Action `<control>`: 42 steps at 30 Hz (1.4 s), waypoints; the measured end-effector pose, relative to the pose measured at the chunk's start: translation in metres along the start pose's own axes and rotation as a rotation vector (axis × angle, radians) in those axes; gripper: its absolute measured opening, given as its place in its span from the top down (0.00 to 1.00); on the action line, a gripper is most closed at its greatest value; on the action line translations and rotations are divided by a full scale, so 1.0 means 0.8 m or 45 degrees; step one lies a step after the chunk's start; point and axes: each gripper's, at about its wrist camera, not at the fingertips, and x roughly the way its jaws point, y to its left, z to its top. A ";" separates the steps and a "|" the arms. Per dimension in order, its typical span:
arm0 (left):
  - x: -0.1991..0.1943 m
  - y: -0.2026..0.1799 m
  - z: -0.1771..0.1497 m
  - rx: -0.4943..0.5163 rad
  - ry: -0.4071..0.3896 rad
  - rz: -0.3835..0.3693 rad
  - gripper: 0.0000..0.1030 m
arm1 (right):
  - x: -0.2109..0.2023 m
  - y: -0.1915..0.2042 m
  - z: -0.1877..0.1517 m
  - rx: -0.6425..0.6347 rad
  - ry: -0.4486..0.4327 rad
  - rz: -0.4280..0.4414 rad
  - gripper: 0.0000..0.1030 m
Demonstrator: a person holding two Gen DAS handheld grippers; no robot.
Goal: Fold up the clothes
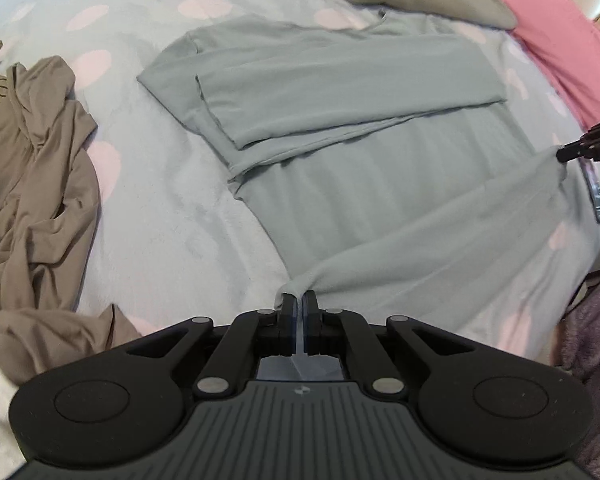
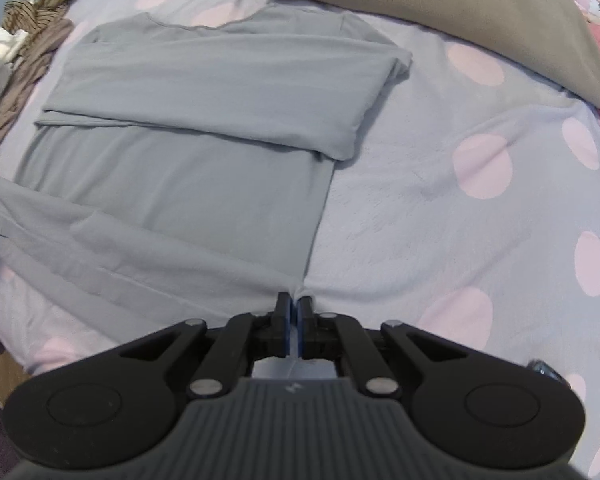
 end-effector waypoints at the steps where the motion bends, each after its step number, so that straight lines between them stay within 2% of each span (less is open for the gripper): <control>1: 0.005 0.000 0.001 0.003 0.008 0.008 0.99 | 0.009 -0.001 0.000 0.003 0.008 -0.001 0.97; 7: 0.028 -0.003 -0.001 0.046 0.033 0.060 0.98 | 0.035 0.000 -0.001 -0.013 0.026 -0.013 0.94; 9: 0.024 -0.004 -0.003 0.023 0.031 0.069 0.94 | 0.033 0.001 -0.002 -0.018 0.019 -0.029 0.92; 10: 0.019 -0.005 -0.005 0.013 0.022 0.079 0.88 | 0.031 0.002 -0.003 -0.019 0.017 -0.039 0.87; 11: 0.012 -0.009 -0.007 0.018 -0.003 0.100 0.81 | 0.028 0.003 -0.005 -0.023 0.007 -0.054 0.82; 12: 0.003 -0.014 -0.010 0.037 -0.033 0.120 0.80 | 0.023 0.006 -0.006 -0.034 -0.018 -0.079 0.73; 15: -0.022 -0.033 -0.020 0.109 -0.133 0.157 0.78 | -0.001 0.027 -0.015 -0.131 -0.116 -0.153 0.72; 17: -0.034 -0.050 -0.027 0.185 -0.203 0.159 0.78 | -0.016 0.047 -0.023 -0.220 -0.187 -0.165 0.72; 20: -0.037 -0.085 -0.038 0.330 -0.259 0.171 0.78 | -0.027 0.084 -0.038 -0.364 -0.267 -0.120 0.72; 27: -0.010 -0.152 -0.069 0.687 -0.264 0.263 0.78 | -0.017 0.162 -0.078 -0.712 -0.311 -0.075 0.72; 33: 0.034 -0.183 -0.095 0.967 -0.246 0.418 0.72 | 0.011 0.189 -0.099 -0.912 -0.267 -0.158 0.72; 38: 0.062 -0.188 -0.112 1.138 -0.217 0.468 0.70 | 0.037 0.189 -0.113 -1.064 -0.215 -0.257 0.72; 42: 0.068 -0.184 -0.115 1.170 -0.246 0.522 0.67 | 0.044 0.181 -0.124 -1.161 -0.234 -0.332 0.72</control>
